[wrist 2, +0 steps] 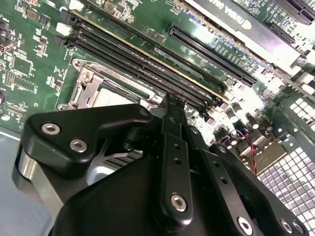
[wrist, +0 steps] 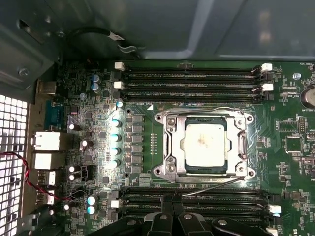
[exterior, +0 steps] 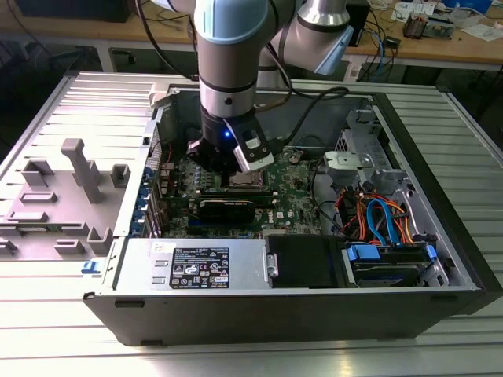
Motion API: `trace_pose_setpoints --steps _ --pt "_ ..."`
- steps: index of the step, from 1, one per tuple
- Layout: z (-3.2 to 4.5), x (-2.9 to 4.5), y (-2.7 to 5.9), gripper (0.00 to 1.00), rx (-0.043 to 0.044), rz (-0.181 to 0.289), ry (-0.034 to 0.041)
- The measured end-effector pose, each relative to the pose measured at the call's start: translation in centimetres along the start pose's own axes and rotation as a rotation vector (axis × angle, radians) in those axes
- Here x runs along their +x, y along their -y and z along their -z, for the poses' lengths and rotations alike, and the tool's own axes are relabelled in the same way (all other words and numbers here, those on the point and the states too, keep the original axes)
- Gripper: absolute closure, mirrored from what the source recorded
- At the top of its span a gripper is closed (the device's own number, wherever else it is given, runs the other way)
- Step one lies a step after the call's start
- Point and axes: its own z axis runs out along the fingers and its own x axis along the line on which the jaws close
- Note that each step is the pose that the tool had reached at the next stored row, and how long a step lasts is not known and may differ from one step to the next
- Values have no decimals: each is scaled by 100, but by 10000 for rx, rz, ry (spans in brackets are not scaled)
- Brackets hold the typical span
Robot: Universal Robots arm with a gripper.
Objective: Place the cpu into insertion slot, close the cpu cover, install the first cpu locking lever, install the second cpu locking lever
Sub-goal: 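Install the second cpu locking lever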
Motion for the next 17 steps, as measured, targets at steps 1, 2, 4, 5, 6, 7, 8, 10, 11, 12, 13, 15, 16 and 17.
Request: trace_pose_setpoints --steps 1,2,4,5,6,7,8,10,11,12,13,15,16,17 --pt "-10 2 1 89 -16 1 0" --pt "-21 9 2 89 -45 -2 1" --pt "-41 29 5 89 -105 -1 1" --pt "-50 33 6 89 -128 0 2" --pt "-63 36 7 89 -168 3 2" --pt "-73 40 9 89 -198 2 3" --pt "-80 42 10 89 -216 2 4" --pt "-99 45 15 89 -233 2 2" --pt "-109 47 15 89 -239 1 4" --pt "-120 50 16 89 -246 1 3" --pt "-130 53 17 89 -254 0 3" --pt "-152 63 19 89 -287 2 4" --pt "-163 68 20 89 -316 3 3" --pt "-173 73 20 89 -339 3 4"
